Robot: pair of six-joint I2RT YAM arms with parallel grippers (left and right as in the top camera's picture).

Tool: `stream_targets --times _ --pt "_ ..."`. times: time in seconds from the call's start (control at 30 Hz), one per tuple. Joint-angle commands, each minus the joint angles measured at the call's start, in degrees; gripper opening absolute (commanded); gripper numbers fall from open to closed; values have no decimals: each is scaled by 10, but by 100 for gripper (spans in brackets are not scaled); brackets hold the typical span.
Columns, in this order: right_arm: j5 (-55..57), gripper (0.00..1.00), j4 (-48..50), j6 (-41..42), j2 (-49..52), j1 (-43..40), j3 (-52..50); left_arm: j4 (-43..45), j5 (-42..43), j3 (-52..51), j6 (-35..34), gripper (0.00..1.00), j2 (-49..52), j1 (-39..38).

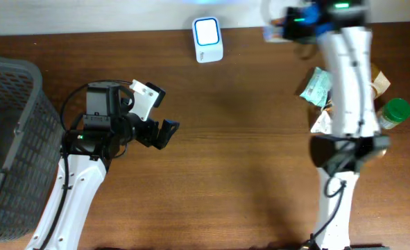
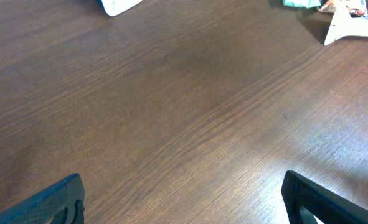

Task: Scan the item barcode
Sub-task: 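Carry the Kleenex pack right and drop it with the items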

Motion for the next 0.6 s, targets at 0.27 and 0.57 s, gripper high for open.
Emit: stream_targets --times 0.27,0.57 --pt "5 4 -14 -43 12 -291 -242 1 2 2 -3 99 -1 -2" --pt "-41 98 -49 -86 -71 -279 -208 1 2 2 -3 99 -1 -2"
